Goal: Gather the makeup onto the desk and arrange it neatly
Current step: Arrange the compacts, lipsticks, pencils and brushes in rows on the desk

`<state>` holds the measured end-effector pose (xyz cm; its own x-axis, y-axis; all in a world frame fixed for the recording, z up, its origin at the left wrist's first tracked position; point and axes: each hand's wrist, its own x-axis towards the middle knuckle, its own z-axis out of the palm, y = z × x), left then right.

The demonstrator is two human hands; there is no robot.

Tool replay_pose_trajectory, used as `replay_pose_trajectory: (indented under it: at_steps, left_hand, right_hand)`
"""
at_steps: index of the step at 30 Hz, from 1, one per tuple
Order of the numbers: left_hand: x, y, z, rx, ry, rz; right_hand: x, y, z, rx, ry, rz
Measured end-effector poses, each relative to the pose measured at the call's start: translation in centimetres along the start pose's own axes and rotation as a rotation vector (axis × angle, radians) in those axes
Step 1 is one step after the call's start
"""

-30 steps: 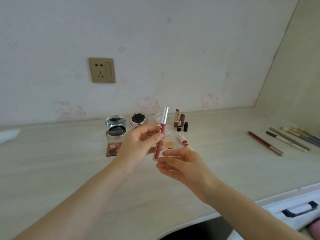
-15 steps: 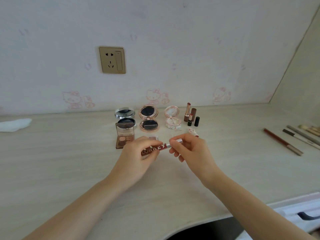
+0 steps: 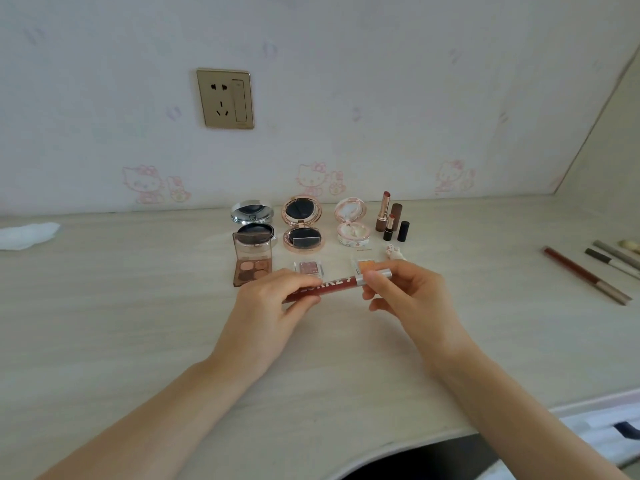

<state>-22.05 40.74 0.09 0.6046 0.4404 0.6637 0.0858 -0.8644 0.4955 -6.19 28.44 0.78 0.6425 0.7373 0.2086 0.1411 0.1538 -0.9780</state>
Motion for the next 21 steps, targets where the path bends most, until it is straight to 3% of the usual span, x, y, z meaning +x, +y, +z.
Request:
replay_pose_trajectory:
  at_steps: [12, 21]
  left_hand:
    - [0.0, -0.69, 0.25, -0.046, -0.006, -0.022]
    - [-0.27, -0.51, 0.3, -0.054, 0.025, -0.031]
  right_hand:
    - [-0.41, 0.15, -0.12, -0.15, -0.085, -0.141]
    - [-0.92, -0.19, 0.15, -0.196, 0.087, -0.028]
